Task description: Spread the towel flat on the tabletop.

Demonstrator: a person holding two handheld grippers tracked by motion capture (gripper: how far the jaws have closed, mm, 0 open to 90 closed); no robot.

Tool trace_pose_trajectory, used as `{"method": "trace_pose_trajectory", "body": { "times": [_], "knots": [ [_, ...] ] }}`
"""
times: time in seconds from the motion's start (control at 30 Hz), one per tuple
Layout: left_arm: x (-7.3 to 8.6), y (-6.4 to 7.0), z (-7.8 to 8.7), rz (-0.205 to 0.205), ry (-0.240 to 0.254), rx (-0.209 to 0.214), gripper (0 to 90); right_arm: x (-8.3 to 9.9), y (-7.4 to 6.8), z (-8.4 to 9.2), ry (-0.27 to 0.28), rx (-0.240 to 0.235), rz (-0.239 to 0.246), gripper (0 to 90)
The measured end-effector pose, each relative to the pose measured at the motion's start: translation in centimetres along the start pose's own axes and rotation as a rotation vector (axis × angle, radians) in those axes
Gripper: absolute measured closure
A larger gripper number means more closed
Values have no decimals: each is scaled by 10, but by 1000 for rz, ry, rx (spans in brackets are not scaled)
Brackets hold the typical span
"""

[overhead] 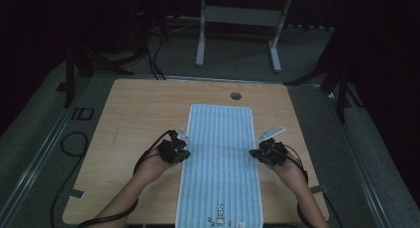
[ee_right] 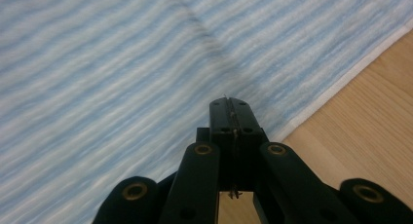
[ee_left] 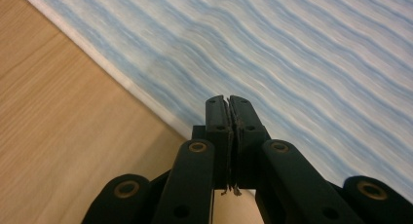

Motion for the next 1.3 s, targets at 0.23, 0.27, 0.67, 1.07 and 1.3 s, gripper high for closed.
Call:
{"method": "trace_pose_trajectory", "body": {
  "times": [0.23, 0.27, 0.67, 1.07, 1.3],
  "knots": [
    [-4, -11, -28, 54, -5, 21, 845, 8, 13, -32, -26, 17, -66, 878],
    [-4, -11, -28, 54, -5, 21, 822, 8, 13, -32, -26, 17, -66, 878],
    [-11, -9, -40, 68, -16, 46, 822, 10, 36, -53, -64, 7, -117, 872],
    [-25, -9, -49, 82, -12, 51, 809, 16, 59, -54, -66, 7, -169, 869],
    [-34, -9, -56, 95, -1, 57, 810, 18, 71, -56, -75, 13, -195, 869]
  ]
}}
Point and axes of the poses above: each handheld gripper's, and its own axes: z roughly backward along the jaws, x roughly out of its underside, y roughly to its right, the point moved 4 cm from there along -z, roughly forward along the jaws, and after that the axes turned 15 degrees about z, right-handed, at the moved point
